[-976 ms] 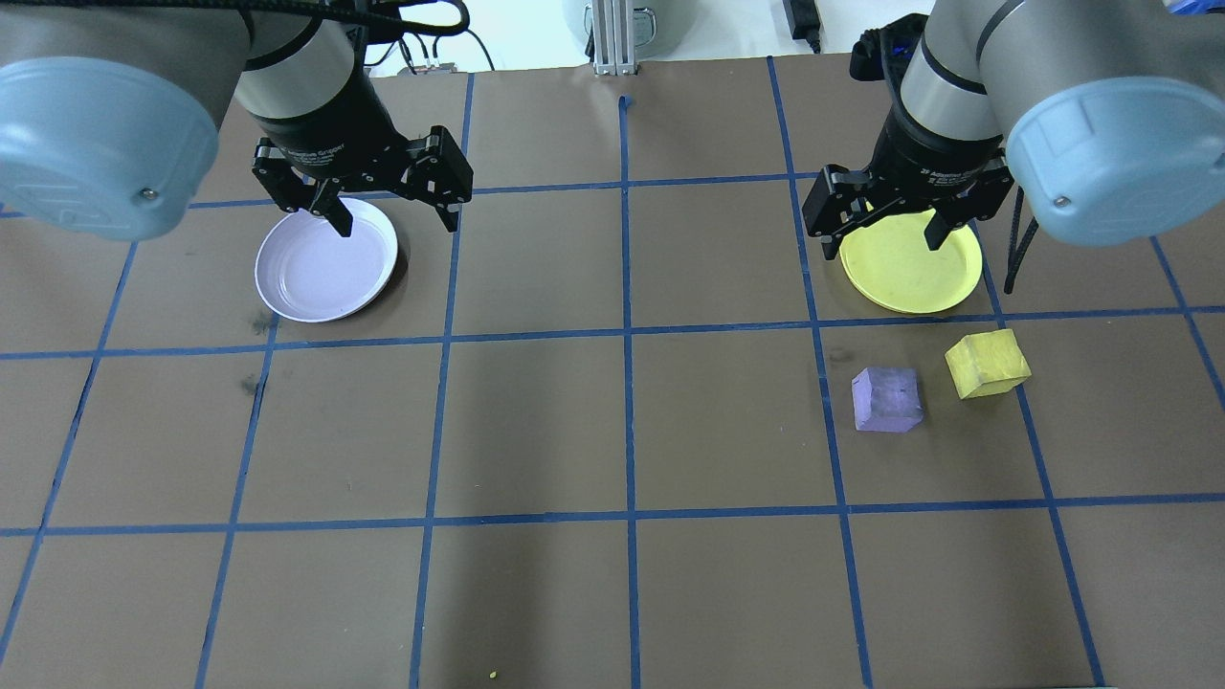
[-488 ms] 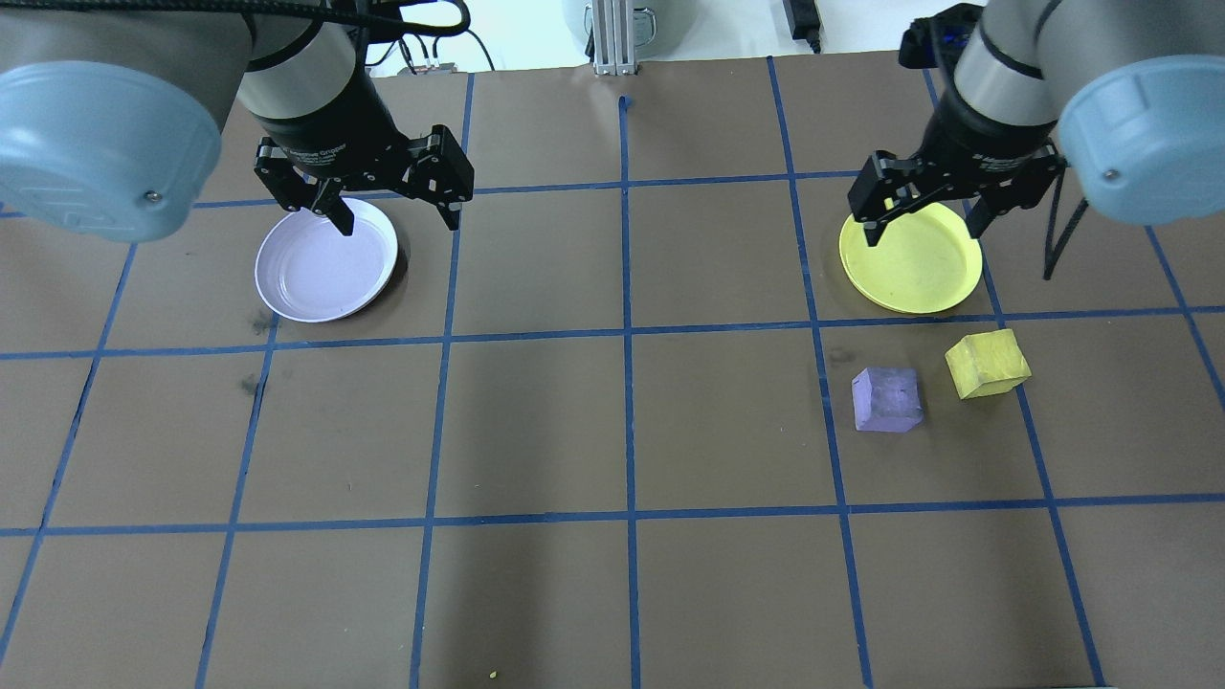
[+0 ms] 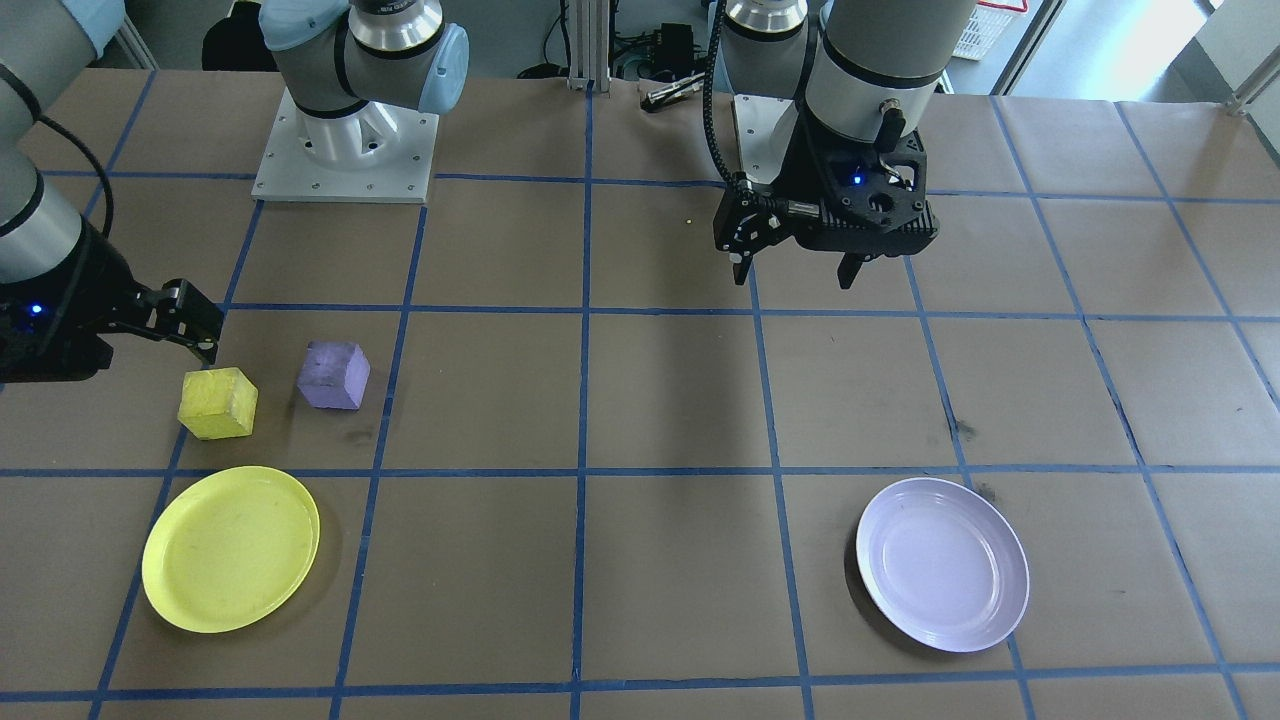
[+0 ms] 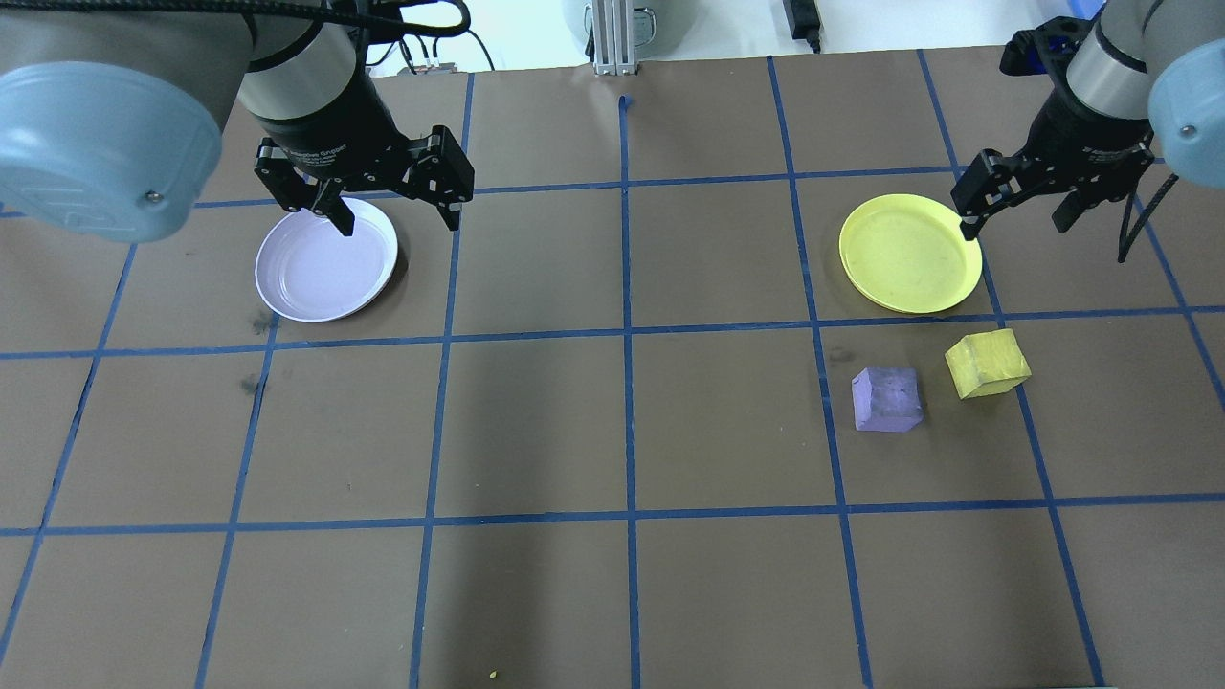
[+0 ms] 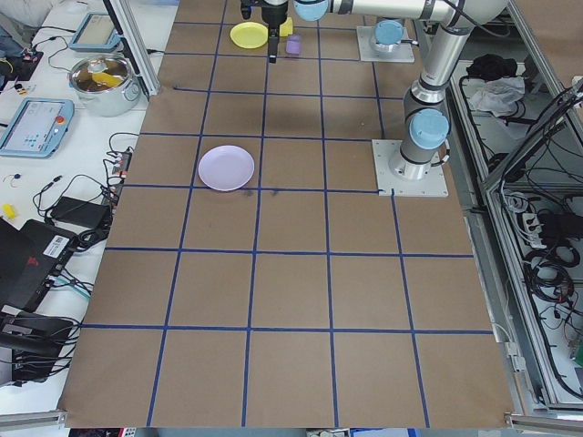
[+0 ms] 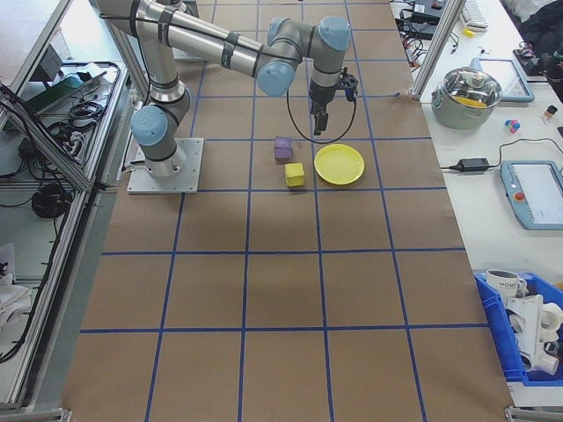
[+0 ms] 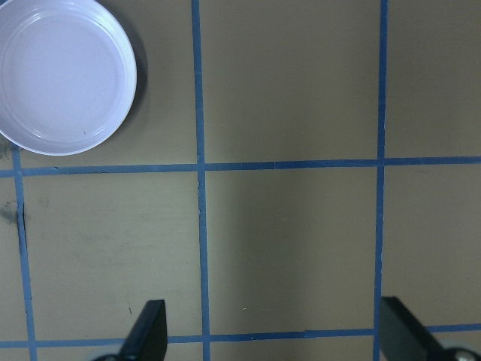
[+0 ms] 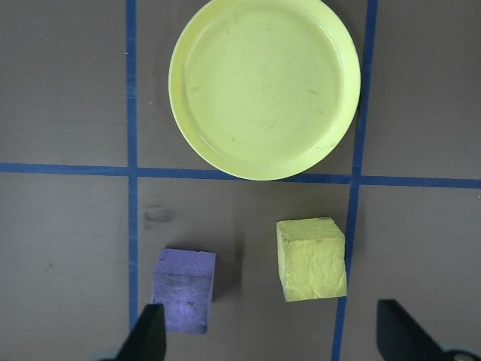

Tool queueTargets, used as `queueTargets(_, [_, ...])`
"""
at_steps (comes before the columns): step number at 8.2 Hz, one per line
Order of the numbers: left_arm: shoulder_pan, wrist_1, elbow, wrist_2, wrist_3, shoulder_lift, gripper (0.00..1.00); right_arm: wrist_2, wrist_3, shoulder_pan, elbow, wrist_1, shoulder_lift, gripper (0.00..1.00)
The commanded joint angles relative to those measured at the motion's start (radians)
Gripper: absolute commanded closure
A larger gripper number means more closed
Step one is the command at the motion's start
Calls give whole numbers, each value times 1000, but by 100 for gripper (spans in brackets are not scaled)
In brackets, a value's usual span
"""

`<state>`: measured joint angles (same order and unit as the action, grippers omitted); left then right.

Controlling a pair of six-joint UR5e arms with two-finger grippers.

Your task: Sort blocks by color into plates

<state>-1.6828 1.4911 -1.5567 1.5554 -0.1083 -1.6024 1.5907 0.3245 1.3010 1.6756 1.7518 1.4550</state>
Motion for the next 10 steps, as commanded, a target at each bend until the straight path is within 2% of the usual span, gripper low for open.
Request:
queueTargets(1, [0,0,1,0,-1,2,0,28,183,-84,3,63,-112,0])
queueTargets(3, [2,0,0,0,-1,1,0,41,177,-85,3,57,-169,0])
queueTargets(5, [0,-2,0,0,-2,-2,0,69,177,-85,64,63,-215,0])
queueTargets(7, [0,-2,0,0,-4,-2,0,83,174,-83,88,63,-242,0])
queueTargets(8, [0,-2,0,0,-2,-1,0,112,176,-83,90,61,-249,0])
queueTargets(10, [0,-2,0,0,-2,-1,0,114,176,-83,90,55,-271,0])
